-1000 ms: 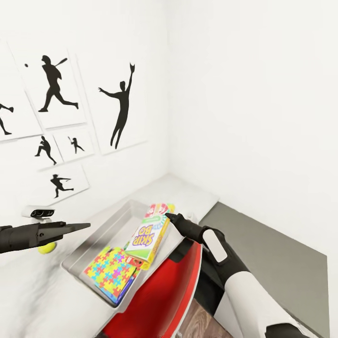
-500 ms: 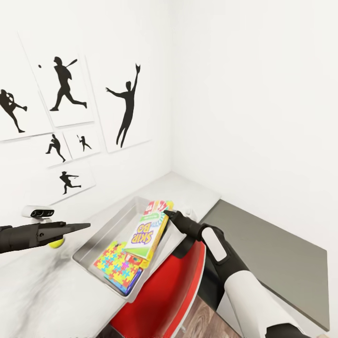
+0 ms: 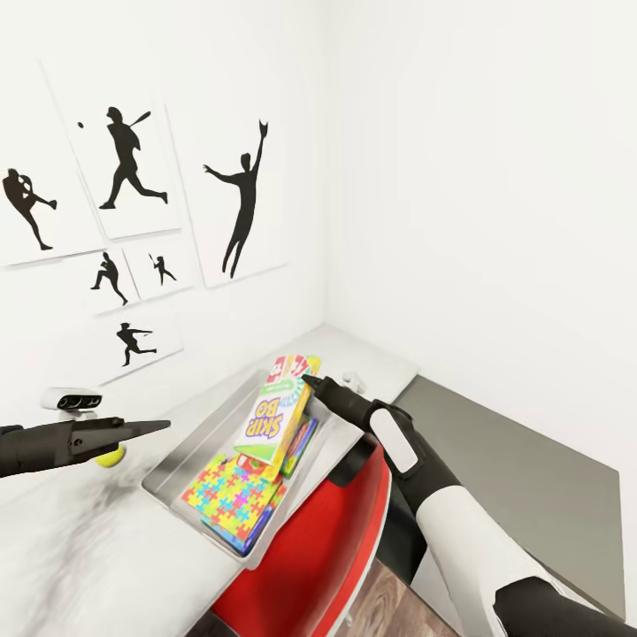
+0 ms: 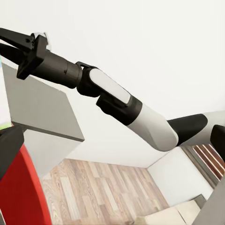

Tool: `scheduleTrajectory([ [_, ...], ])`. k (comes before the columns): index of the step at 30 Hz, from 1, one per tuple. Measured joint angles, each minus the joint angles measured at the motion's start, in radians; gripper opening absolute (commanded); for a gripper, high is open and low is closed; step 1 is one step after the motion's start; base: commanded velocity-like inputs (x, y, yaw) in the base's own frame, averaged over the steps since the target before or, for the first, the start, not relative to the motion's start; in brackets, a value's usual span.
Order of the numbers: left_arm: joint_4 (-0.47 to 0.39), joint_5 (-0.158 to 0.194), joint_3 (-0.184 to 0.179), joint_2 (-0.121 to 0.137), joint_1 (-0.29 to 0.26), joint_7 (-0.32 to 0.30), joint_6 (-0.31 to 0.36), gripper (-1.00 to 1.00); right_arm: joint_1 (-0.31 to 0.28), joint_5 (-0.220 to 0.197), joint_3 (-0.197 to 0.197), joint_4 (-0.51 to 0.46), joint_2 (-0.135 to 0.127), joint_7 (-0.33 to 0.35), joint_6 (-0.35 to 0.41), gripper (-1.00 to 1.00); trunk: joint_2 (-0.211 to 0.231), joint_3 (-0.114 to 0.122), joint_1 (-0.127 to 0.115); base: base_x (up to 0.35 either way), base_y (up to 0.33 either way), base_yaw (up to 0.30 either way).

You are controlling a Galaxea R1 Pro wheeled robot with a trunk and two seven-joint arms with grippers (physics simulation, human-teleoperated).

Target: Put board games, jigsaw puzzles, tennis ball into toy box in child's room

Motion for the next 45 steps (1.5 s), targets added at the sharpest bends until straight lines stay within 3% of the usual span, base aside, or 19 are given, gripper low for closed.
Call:
scheduleTrajectory([
  [9, 0.000, -0.001, 0.000, 0.000, -0.001, 0.000, 0.000, 1.00, 0.001, -0.001, 0.001, 0.001, 0.000, 0.003, -0.003, -1.00, 0.000, -0.002, 0.000, -0.039, 0.063, 0.014],
  [45, 0.000, 0.001, 0.000, 0.002, -0.001, 0.000, 0.000, 1.00, -0.001, 0.001, 0.001, 0.007, 0.000, 0.001, -0.053, -1.00, 0.000, -0.048, 0.000, 0.000, 0.000, 0.074],
])
